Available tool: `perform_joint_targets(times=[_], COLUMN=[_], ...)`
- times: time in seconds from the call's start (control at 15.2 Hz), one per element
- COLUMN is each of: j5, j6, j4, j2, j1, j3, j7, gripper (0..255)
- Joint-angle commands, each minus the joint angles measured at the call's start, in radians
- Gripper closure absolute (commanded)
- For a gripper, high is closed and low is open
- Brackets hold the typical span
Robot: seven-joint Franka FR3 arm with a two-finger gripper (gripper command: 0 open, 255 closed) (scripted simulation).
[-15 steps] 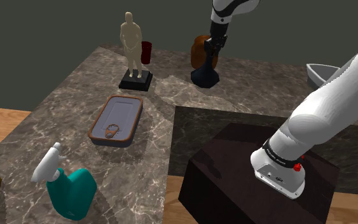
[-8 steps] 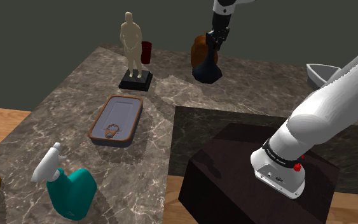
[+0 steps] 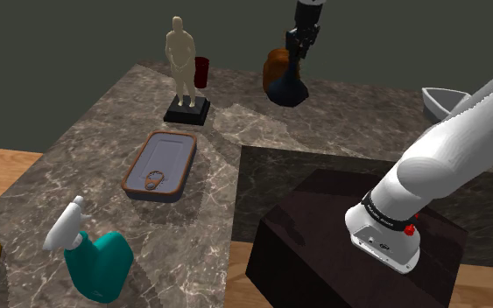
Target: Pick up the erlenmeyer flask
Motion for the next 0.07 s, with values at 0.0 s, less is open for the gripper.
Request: perform_joint_targets(times=[0.0], j5=[0.0], j6=[-0.009], j4=[0.008], j2=[-0.003], j1=[0.0], j3=[0.0], j7=[0.0], gripper=[255])
